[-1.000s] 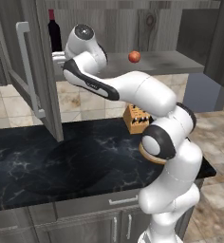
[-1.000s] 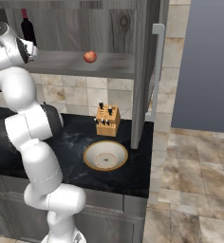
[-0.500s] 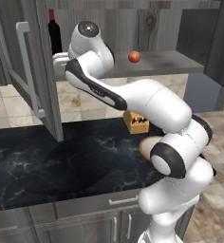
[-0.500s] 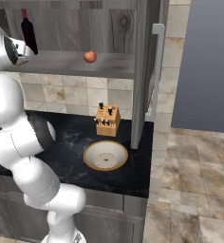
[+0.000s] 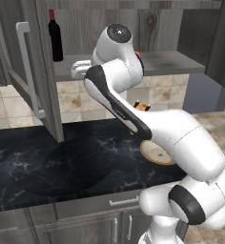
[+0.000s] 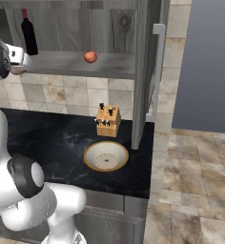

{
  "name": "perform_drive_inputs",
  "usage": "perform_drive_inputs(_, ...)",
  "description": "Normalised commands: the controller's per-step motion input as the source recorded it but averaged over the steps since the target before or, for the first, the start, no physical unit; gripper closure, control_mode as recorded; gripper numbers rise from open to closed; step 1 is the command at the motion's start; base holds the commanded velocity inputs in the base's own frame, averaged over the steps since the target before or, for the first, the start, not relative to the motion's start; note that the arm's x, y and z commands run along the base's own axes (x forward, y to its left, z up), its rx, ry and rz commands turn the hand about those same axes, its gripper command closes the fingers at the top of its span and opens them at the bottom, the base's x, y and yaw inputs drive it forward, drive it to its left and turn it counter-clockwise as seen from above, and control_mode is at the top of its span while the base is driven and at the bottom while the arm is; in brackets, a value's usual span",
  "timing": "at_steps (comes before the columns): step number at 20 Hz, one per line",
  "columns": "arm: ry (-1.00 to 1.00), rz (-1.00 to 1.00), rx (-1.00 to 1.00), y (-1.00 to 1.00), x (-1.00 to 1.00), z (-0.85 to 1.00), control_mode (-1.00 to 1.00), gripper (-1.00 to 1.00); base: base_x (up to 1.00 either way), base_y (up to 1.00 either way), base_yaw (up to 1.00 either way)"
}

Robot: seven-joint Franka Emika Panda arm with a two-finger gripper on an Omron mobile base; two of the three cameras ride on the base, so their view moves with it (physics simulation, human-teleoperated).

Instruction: Open the cabinet. Pick the peach and peach from the cabinet and place them into the bowl. Then close the cabinet.

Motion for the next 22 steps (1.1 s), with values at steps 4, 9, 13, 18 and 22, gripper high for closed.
perform_drive_inputs(4,0.03,0.00,0.00,-0.67,-1.00,-0.01,-1.00,1.00,0.00,0.00,0.00)
perform_drive_inputs(9,0.00,0.00,0.00,-0.81,-0.78,-0.07,-1.00,1.00,0.00,0.00,0.00)
perform_drive_inputs(13,-0.03,0.07,0.00,-0.77,-0.25,-0.06,-1.00,1.00,0.00,0.00,0.00)
perform_drive_inputs(18,0.01,0.10,-0.01,-0.60,-0.18,-0.17,-1.00,1.00,0.00,0.00,0.00)
perform_drive_inputs(22,0.13,0.04,-0.03,-0.56,-0.28,-0.31,-1.00,1.00,0.00,0.00,0.00)
